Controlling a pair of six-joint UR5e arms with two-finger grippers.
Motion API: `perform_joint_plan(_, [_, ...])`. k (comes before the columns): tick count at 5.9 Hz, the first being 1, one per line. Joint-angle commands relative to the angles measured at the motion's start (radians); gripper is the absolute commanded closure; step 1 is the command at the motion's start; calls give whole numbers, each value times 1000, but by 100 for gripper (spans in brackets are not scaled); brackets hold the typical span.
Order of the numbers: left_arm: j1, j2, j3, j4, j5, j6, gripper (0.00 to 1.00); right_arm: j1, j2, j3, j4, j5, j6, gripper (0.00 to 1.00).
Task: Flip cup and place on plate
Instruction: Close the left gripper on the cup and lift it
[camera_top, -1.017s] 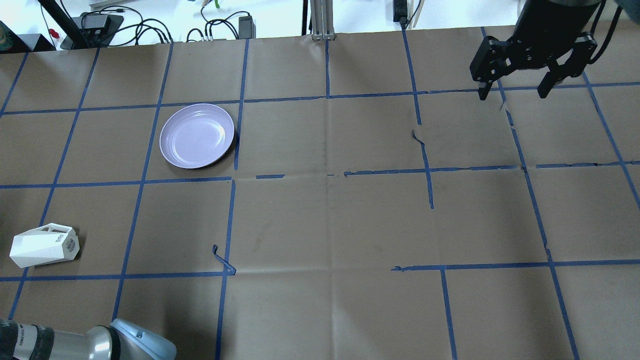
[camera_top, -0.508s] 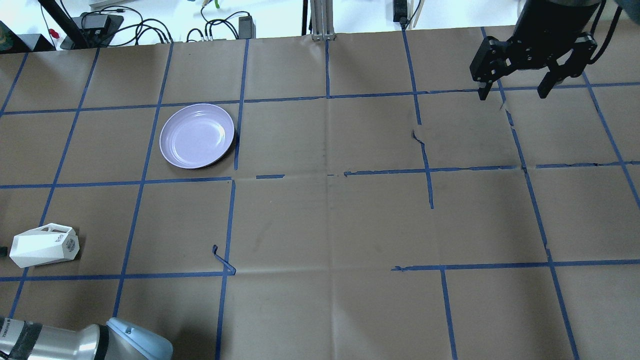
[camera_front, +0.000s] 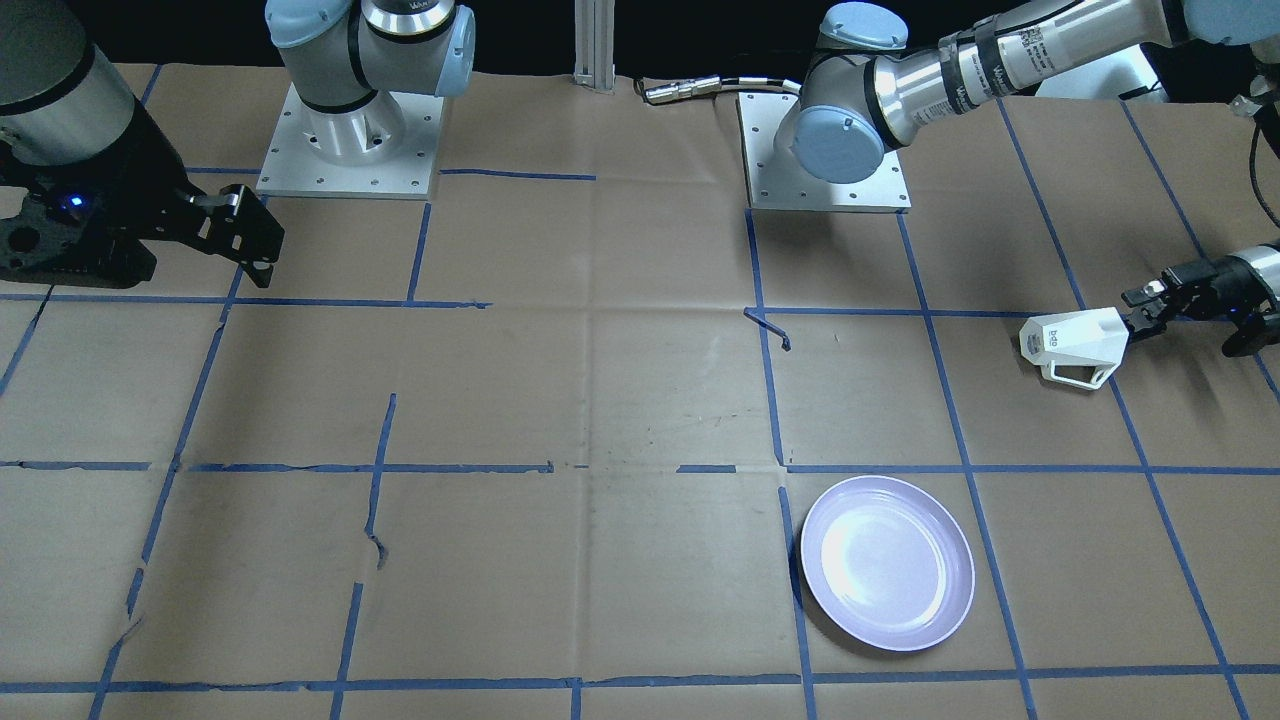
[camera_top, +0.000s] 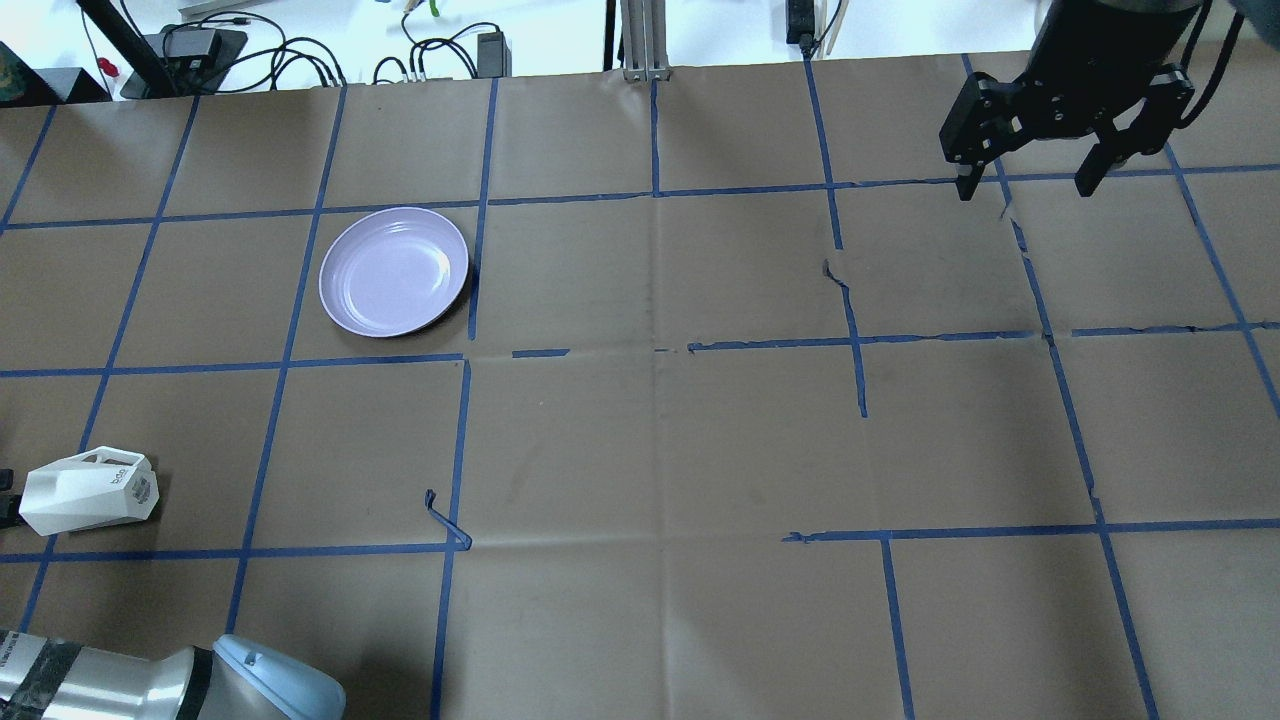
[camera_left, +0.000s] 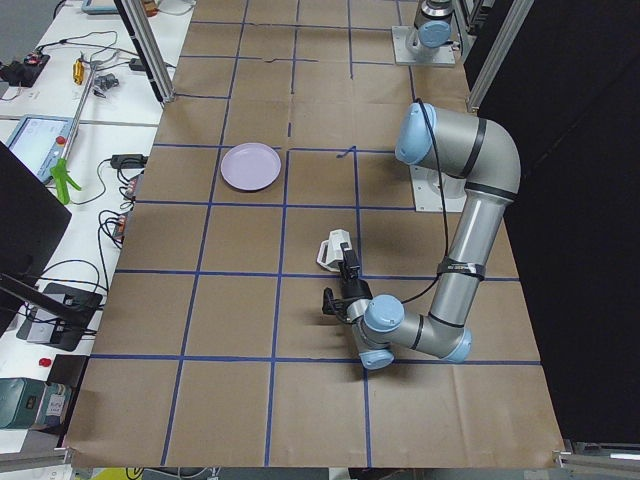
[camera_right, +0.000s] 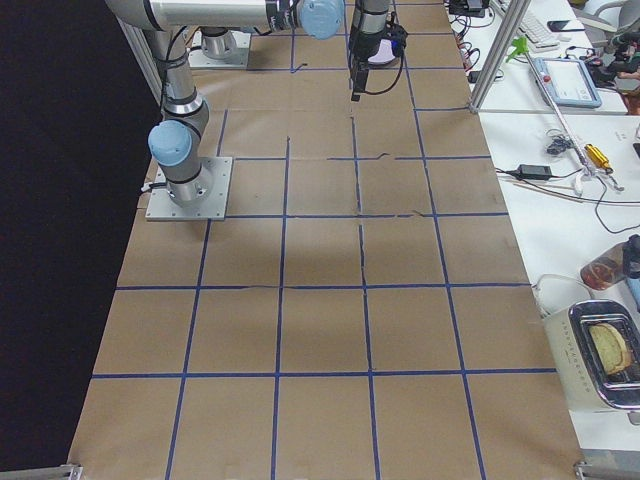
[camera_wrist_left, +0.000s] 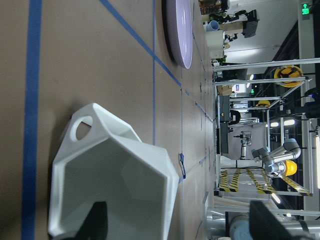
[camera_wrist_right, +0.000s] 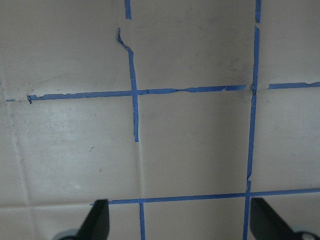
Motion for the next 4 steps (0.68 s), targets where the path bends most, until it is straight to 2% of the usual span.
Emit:
perform_joint_plan(1, [0,-8,-1,-18,-2,8,86,0,0,0,0,0,0,0])
perform_joint_plan(2, [0,-11,1,-24,-4,43,100,0,0,0,2,0,0,0])
perform_joint_plan(4, [1,1,1,-41,-11,41,100,0,0,0,0,0,0,0])
